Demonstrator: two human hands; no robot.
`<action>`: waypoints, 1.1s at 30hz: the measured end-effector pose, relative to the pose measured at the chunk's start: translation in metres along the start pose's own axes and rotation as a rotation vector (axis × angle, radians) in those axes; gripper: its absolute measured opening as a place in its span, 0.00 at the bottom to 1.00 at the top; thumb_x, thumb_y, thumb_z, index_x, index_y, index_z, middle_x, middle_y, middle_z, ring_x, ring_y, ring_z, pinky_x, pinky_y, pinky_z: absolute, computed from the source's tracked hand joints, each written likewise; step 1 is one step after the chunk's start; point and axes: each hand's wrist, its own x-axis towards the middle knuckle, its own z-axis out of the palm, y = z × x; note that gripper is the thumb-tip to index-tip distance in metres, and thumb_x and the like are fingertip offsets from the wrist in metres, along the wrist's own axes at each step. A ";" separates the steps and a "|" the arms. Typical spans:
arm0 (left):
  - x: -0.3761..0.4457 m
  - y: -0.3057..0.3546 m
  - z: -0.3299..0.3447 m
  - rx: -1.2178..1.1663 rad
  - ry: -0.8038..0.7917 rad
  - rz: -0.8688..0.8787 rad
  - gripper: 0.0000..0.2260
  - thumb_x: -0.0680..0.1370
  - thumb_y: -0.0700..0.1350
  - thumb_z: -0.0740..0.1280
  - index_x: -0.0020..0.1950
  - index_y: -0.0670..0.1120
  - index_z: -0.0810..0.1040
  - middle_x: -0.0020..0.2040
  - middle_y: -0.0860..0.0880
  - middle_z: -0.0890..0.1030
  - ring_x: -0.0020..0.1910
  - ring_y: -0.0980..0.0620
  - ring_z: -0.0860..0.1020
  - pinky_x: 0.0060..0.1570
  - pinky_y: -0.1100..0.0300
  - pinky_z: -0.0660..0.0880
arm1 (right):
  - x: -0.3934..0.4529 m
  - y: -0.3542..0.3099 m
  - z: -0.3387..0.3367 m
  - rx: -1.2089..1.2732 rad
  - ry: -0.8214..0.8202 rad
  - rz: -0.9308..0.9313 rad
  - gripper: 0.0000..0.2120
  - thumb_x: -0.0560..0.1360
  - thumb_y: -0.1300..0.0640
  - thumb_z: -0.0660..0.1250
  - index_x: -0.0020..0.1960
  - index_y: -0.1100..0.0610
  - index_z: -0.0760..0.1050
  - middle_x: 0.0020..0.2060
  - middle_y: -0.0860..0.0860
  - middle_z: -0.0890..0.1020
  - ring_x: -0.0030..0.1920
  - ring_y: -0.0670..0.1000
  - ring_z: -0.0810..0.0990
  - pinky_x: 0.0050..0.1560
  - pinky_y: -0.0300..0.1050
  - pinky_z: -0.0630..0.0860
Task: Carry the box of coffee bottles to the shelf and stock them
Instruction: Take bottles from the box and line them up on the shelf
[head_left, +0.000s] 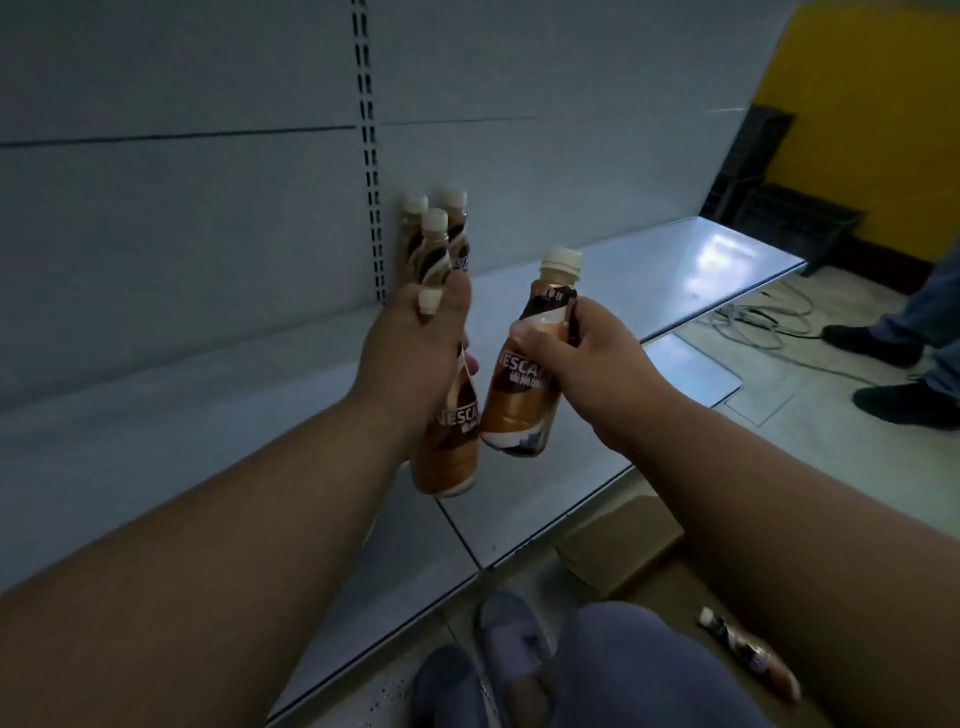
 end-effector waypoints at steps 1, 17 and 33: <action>0.011 -0.002 0.004 0.017 -0.020 -0.002 0.16 0.73 0.64 0.66 0.48 0.52 0.77 0.39 0.50 0.83 0.32 0.54 0.83 0.32 0.57 0.79 | 0.012 0.004 0.000 0.018 0.014 0.009 0.15 0.71 0.43 0.71 0.51 0.51 0.76 0.45 0.51 0.84 0.46 0.49 0.84 0.51 0.53 0.81; 0.164 0.006 0.079 0.798 -0.152 0.270 0.17 0.72 0.61 0.69 0.45 0.49 0.69 0.40 0.49 0.77 0.38 0.49 0.77 0.37 0.53 0.73 | 0.197 0.033 -0.049 -0.136 -0.076 -0.120 0.16 0.68 0.54 0.76 0.52 0.52 0.75 0.46 0.51 0.82 0.46 0.52 0.81 0.45 0.50 0.80; 0.202 0.024 0.079 1.445 -0.342 0.475 0.12 0.74 0.51 0.69 0.52 0.47 0.73 0.48 0.46 0.75 0.46 0.46 0.74 0.43 0.50 0.73 | 0.256 0.029 -0.040 -0.685 -0.201 -0.360 0.15 0.71 0.47 0.73 0.50 0.53 0.73 0.40 0.47 0.75 0.39 0.46 0.73 0.32 0.39 0.64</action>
